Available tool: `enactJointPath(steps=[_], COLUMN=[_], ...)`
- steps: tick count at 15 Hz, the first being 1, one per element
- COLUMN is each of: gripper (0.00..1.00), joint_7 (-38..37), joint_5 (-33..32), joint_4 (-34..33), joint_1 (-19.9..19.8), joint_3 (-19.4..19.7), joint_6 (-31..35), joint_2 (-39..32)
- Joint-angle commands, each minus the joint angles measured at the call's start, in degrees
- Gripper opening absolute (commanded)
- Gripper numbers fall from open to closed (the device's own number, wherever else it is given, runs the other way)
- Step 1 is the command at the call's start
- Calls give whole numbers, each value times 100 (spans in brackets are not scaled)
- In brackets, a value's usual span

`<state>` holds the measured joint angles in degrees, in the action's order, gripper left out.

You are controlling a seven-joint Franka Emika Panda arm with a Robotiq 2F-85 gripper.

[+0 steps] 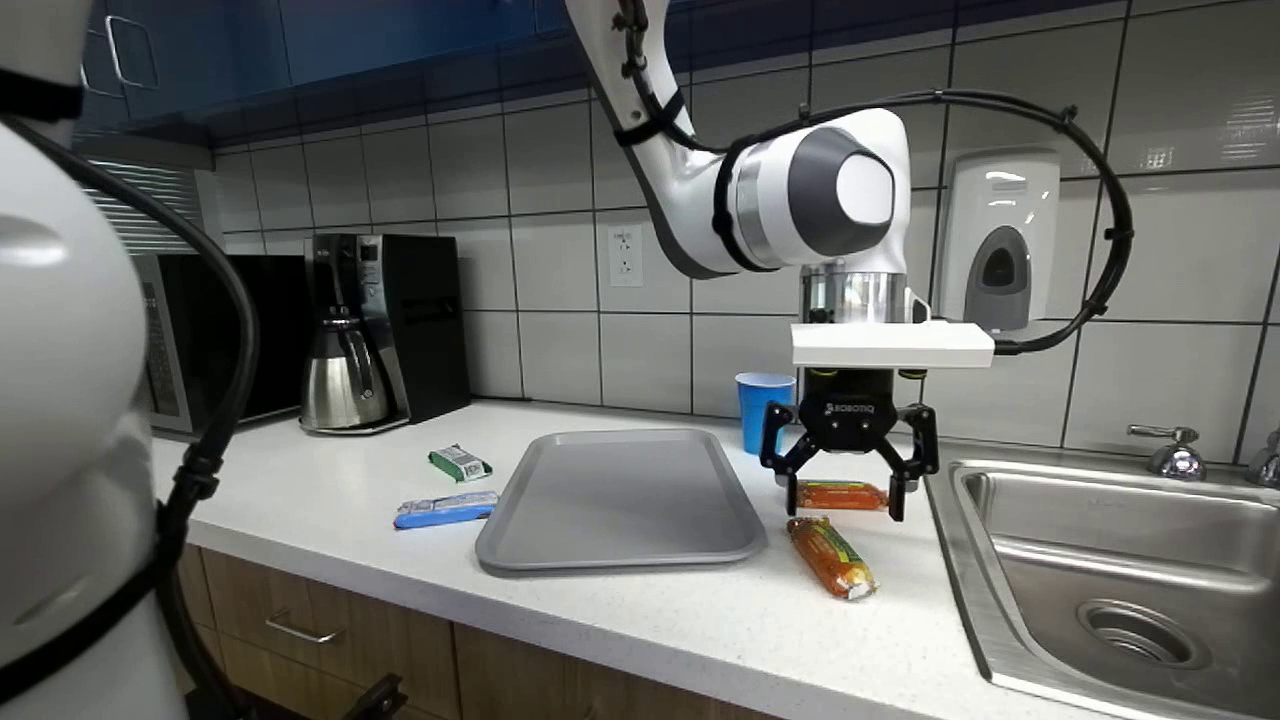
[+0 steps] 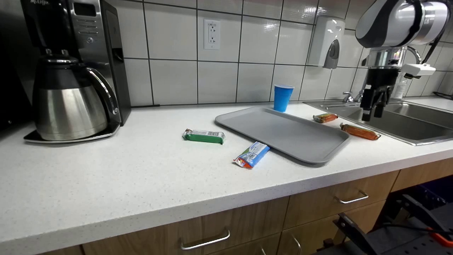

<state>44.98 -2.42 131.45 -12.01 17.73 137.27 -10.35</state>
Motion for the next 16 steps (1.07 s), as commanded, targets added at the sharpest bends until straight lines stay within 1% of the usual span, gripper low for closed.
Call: enactJointPath(steps=[1, 7, 11, 16], gripper=[100, 100, 100, 100], joint_7=[309, 324, 346, 278], joint_5=[-157, -359, -334, -469], joint_4=[-266, -331, -231, -197], joint_1=[-303, -427, -426, -388], joint_3=[-232, -341, -452, -510], joint_6=[183, 519, 518, 607], joint_2=[-324, -559, -497, -570])
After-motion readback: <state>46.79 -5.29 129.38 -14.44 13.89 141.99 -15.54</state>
